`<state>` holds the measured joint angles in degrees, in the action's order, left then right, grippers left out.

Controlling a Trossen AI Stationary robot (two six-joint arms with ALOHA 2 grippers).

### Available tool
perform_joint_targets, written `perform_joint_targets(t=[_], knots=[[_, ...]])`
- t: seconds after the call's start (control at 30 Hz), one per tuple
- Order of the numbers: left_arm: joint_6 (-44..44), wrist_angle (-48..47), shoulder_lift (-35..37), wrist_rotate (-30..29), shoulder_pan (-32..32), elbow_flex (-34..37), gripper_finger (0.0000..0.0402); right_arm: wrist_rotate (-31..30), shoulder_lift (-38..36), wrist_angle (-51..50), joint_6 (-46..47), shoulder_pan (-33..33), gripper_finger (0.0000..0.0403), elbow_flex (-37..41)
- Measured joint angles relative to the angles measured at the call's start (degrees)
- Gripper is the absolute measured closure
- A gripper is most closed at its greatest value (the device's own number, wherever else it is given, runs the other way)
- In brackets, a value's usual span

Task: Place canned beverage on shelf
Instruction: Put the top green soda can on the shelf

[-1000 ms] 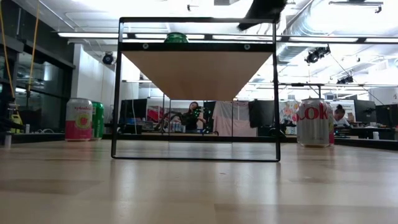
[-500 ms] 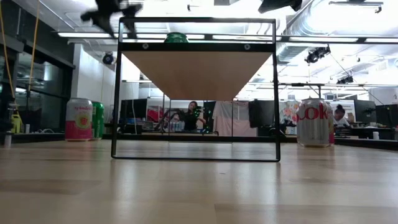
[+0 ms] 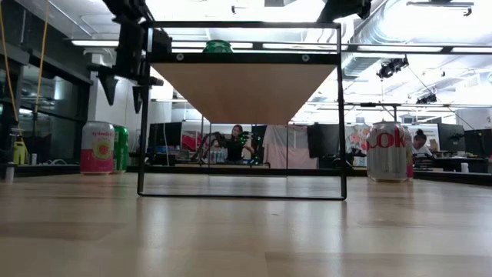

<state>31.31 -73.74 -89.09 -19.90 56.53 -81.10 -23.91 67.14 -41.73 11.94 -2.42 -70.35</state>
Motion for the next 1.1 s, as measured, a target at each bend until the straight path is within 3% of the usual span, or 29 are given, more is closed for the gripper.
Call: perform_joint_targets(t=[0.17, 0.9, 1.1], knots=[[0.97, 0.12, -2.08, 2.12, 2.46, 1.09, 0.0126, 0.05, 0.5, -1.04, 0.03, 0.0, 0.0403, -0.02], [9.12, 0.31, -10.14, -3.61, 2.52, 1.55, 0.0126, 0.45, 1.52, -2.34, 1.54, 0.0, 0.0403, -0.02], [12.07, 0.81, -12.35, -0.9, 2.75, 1.51, 0.0126, 0.45, 1.52, -2.67, 1.54, 0.0, 0.0403, -0.02]])
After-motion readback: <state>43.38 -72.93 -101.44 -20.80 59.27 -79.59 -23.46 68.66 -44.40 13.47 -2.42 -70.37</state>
